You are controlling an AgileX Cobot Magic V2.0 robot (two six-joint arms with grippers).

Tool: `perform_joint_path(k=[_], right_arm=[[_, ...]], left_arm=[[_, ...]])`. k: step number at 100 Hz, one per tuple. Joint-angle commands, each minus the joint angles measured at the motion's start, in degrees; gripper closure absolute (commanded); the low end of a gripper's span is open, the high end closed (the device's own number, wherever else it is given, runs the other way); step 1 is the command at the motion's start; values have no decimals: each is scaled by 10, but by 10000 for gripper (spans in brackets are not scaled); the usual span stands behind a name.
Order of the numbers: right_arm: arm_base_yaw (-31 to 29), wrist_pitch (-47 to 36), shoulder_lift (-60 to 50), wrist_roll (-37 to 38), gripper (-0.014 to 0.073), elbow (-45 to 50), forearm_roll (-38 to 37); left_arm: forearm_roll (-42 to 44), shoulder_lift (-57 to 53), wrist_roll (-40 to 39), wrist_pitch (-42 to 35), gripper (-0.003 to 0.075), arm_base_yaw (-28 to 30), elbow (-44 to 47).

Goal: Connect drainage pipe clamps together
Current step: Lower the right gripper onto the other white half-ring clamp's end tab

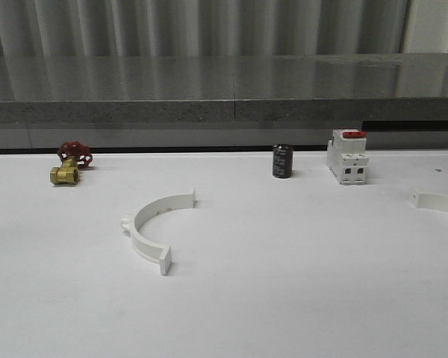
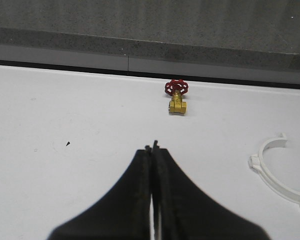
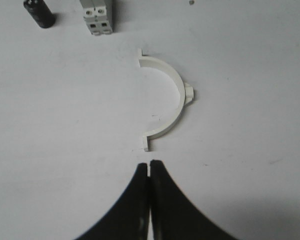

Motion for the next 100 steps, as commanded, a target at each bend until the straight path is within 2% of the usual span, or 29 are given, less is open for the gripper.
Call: perform_joint_path(k=[1,15,21,26,49,80,100], right_arm=[[-3,-20,14,-4,454,-21,-2],[-3,-20,20,-4,163,-21,-2],[-3,-23,20,-4,85,-21,-2],[-3,-28,20,-4,56,-22,-2],[-3,-31,62,0,51,-55,-2],[-4,-27,260,-1,54,-153,-2],[-33,-24,365,-18,54,-217,-2]], left_arm=[[-2,5,1,-40,740,2,-15],[-2,5,1,-40,740,2,-15],[-2,5,1,-40,740,2,-15],[-2,5,1,-40,740,2,-15],[-2,5,1,-40,740,2,-15],[-2,5,1,-40,740,2,-15],[-2,5,1,-40,740,2,-15]])
